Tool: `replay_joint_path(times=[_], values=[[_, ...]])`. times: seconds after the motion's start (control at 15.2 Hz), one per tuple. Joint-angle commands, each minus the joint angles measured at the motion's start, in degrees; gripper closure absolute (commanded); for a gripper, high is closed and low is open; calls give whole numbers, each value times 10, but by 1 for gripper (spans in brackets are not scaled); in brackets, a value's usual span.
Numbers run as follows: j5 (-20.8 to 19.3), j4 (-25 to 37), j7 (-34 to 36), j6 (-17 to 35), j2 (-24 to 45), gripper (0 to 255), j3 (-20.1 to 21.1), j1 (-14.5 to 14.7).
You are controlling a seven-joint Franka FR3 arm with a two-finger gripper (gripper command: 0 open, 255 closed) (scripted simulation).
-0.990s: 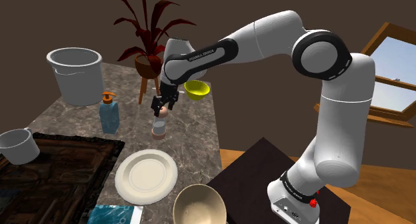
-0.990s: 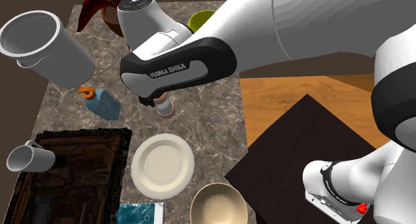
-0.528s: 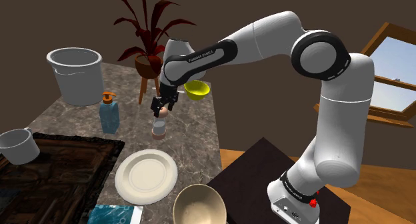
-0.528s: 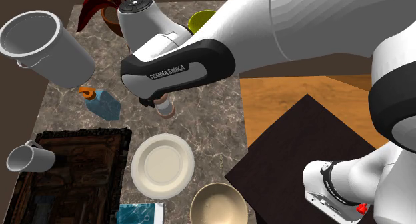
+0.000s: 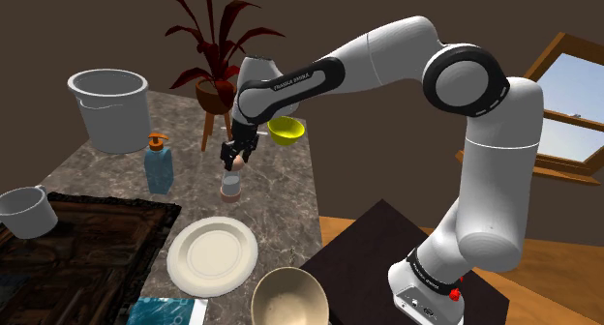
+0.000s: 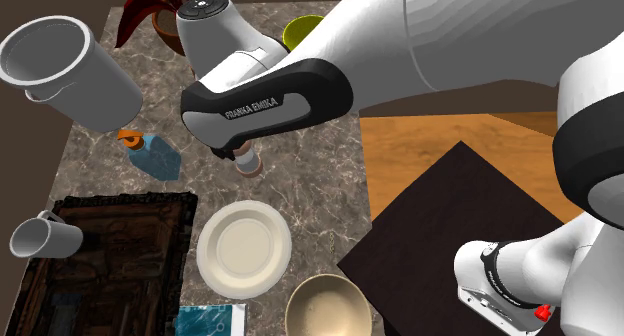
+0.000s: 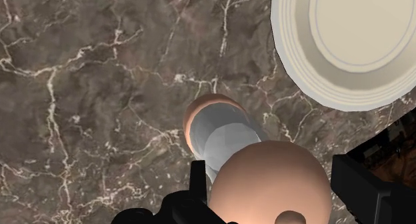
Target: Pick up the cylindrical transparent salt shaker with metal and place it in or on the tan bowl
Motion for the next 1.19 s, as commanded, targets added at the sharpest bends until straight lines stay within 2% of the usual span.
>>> replay_joint_path(times=[0.0,1.12], values=[[0,0,0,0,0,255,0,0],[1,36,11,-99,-63,255,2,-3]])
